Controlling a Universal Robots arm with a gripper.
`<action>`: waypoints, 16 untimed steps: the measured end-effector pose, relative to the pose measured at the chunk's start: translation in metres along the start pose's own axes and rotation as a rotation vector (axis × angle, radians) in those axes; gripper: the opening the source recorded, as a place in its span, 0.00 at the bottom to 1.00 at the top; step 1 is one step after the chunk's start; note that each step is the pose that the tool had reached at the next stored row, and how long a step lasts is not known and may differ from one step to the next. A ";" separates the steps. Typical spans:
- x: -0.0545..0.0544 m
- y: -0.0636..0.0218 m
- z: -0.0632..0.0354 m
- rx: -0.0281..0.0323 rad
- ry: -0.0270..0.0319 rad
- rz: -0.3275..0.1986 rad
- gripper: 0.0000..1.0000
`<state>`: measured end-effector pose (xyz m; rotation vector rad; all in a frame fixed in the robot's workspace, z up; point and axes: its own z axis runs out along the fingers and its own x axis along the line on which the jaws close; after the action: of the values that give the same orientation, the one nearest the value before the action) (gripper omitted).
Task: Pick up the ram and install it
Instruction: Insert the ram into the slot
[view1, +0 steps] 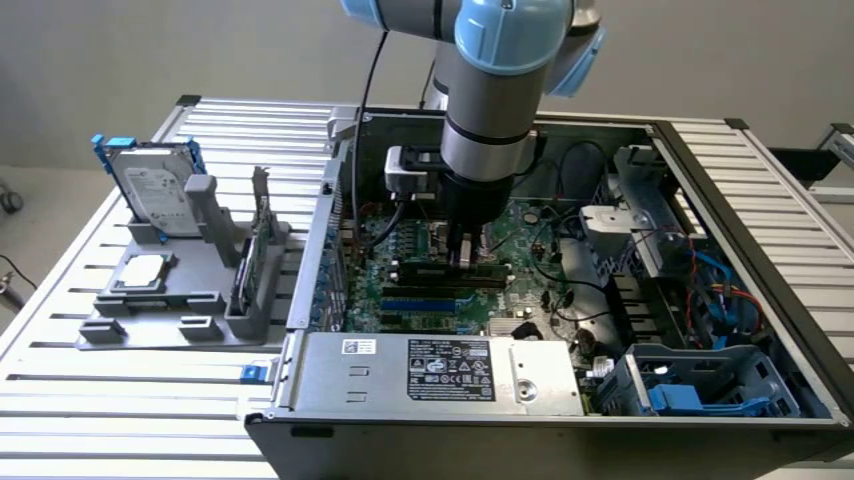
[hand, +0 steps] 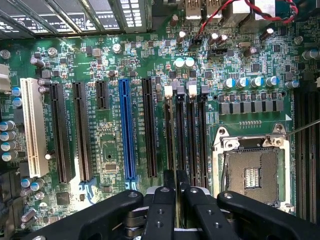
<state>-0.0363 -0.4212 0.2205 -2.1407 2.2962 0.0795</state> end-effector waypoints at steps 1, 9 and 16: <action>0.000 0.0000 0.0000 0.0000 0.0000 0.000 0.14; 0.000 0.0006 0.0014 -0.0001 0.0000 0.000 0.14; 0.000 0.0013 0.0029 -0.0006 0.0000 0.000 0.14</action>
<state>-0.0377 -0.4212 0.2177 -2.1409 2.2966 0.0802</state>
